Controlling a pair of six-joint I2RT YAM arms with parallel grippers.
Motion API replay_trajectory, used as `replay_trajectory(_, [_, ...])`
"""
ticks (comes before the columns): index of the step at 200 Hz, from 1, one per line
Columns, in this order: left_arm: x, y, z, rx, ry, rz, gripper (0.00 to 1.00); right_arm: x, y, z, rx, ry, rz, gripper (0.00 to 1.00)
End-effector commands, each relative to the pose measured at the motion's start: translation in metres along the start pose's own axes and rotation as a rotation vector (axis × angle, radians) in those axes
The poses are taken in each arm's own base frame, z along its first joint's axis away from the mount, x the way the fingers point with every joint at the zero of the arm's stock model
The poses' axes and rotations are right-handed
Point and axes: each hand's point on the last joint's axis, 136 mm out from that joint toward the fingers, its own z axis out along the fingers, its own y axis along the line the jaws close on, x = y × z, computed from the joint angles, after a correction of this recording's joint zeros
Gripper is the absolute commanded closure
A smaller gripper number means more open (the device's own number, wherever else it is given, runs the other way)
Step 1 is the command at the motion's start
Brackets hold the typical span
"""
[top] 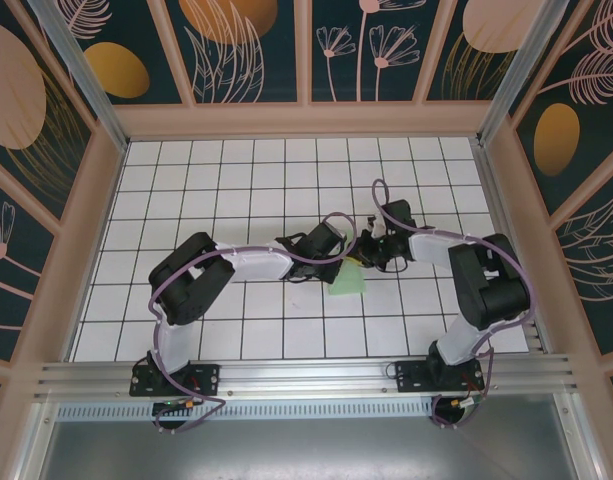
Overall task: Fold a paper plane with a square sheet of paper (fold left side to right side)
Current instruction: Fold the triangle a second time at the center of the table.
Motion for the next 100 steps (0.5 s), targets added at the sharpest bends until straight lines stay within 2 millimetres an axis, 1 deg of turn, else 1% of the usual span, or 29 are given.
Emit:
replay_trajectory(1, [0.027,0.01,0.017,-0.021,0.09,-0.014,0.92,-0.005,0.006,0.006,0.012,-0.004,-0.014,0.85])
replay_trajectory(27, [0.026,0.01,0.017,-0.022,0.09,-0.016,0.92,0.0,-0.005,0.01,0.055,0.014,-0.009,0.85])
replay_trajectory(100, [0.025,0.01,0.016,-0.024,0.085,-0.015,0.92,0.008,-0.028,0.009,0.151,0.025,-0.008,0.85])
